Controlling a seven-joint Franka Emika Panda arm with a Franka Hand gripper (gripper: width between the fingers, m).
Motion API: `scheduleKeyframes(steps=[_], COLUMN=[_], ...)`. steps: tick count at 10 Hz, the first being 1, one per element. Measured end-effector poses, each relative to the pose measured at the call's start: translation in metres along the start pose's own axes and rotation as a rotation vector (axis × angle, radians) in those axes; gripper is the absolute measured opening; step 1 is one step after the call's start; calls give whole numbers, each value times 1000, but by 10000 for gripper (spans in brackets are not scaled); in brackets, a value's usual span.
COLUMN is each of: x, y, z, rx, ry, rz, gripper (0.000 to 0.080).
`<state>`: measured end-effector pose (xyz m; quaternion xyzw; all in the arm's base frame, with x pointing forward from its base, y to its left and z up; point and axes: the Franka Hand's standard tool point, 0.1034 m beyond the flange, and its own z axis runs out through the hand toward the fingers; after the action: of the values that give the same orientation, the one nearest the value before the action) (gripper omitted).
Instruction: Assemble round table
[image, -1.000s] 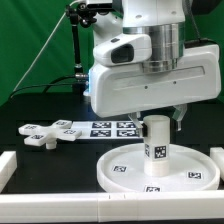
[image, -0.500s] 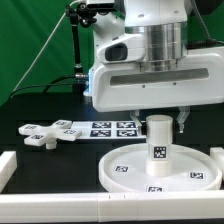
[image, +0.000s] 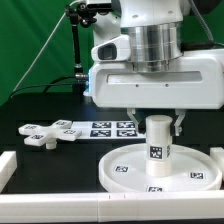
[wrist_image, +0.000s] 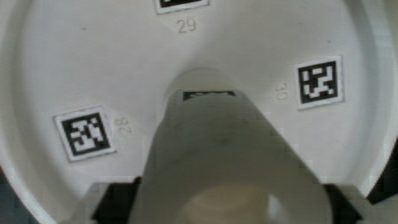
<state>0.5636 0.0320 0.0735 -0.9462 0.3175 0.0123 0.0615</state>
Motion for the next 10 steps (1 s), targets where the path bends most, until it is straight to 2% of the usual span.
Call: scheduleKeyframes(steps=[7, 9, 10], x=[-3, -2, -3], y=[-2, -2, -2], z=[1, 1, 1], rx=[35, 44, 44], ry=[-43, -52, -51], rz=[674, 780, 741], gripper=[409, 409, 409])
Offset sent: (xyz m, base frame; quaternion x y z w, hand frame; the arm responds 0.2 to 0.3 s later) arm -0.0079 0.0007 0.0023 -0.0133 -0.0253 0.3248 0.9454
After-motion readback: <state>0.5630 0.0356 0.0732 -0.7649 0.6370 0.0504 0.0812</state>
